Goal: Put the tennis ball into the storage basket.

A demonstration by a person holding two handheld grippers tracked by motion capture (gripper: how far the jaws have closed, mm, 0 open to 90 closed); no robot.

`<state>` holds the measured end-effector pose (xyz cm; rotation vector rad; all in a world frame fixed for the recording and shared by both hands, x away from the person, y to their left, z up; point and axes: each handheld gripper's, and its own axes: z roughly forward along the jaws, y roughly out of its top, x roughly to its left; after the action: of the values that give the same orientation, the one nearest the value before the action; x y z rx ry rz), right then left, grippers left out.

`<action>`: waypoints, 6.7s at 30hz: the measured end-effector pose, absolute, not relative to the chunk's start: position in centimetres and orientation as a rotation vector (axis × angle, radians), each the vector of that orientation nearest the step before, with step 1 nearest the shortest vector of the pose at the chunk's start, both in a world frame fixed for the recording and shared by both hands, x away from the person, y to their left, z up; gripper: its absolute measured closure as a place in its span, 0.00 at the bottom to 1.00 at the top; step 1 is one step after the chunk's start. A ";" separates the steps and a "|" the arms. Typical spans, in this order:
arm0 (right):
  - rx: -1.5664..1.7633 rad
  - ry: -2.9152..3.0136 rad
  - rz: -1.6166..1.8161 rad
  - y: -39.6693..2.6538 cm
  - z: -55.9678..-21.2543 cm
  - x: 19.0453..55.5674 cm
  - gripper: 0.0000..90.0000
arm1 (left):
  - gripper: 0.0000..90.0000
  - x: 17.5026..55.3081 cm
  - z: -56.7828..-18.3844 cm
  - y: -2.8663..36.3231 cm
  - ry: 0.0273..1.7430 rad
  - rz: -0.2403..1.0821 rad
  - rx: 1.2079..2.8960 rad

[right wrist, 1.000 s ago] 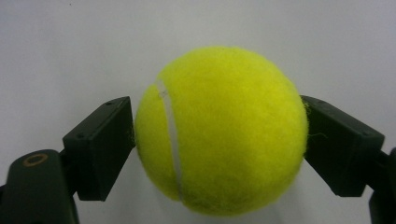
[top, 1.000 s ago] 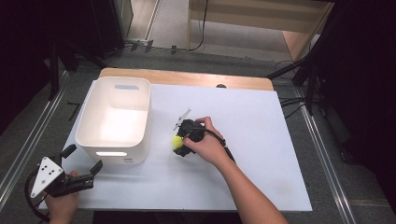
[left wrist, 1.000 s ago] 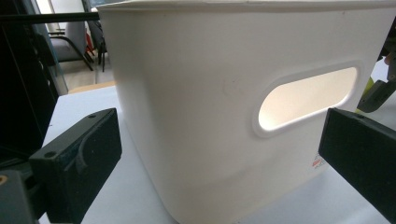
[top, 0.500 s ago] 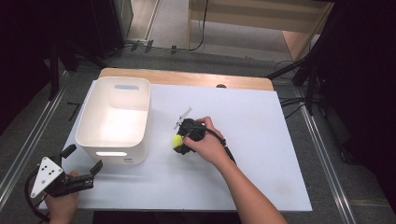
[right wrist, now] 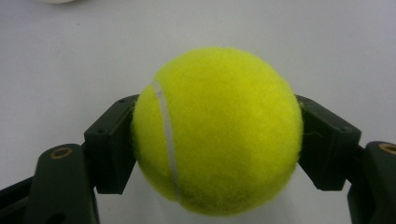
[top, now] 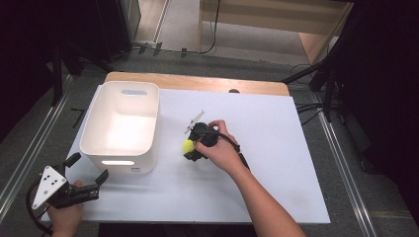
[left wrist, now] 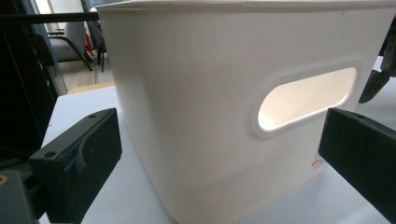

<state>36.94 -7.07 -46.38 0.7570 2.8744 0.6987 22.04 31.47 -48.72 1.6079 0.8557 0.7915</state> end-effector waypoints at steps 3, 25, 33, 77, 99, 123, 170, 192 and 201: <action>0.777 2.882 0.706 -7.0 -46.0 36.9 0.25 | 0.00 22.0 -48.7 31.5 0.858 0.791 1.608; 0.715 2.895 0.724 -6.5 -42.9 37.3 0.25 | 0.00 22.0 -48.7 31.5 0.858 0.791 1.608; 0.657 2.893 0.734 -6.1 -41.7 37.4 0.25 | 0.00 22.1 -48.7 31.5 0.858 0.793 1.608; 0.526 2.913 0.825 -3.9 -36.2 37.9 0.25 | 0.00 22.0 -48.7 31.5 0.858 0.791 1.604; 0.458 2.902 0.857 -2.0 -34.4 37.9 0.25 | 0.00 22.0 -48.7 31.5 0.857 0.789 1.602; 0.394 2.907 0.876 0.4 -33.3 37.6 0.25 | 0.00 22.0 -48.7 31.5 0.859 0.788 1.609; 0.270 2.943 0.850 5.7 -34.5 37.0 0.25 | 0.00 22.1 -48.7 31.6 0.857 0.785 1.598; 0.254 2.973 0.728 6.6 -36.5 36.6 0.25 | 0.00 22.1 -48.7 31.7 0.856 0.784 1.598; 0.282 2.991 0.709 6.7 -37.1 36.6 0.25 | 0.00 22.1 -48.7 31.7 0.859 0.784 1.594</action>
<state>36.64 6.67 -37.14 0.2821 2.9908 0.7092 22.05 31.67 -48.66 1.5943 0.8587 0.7838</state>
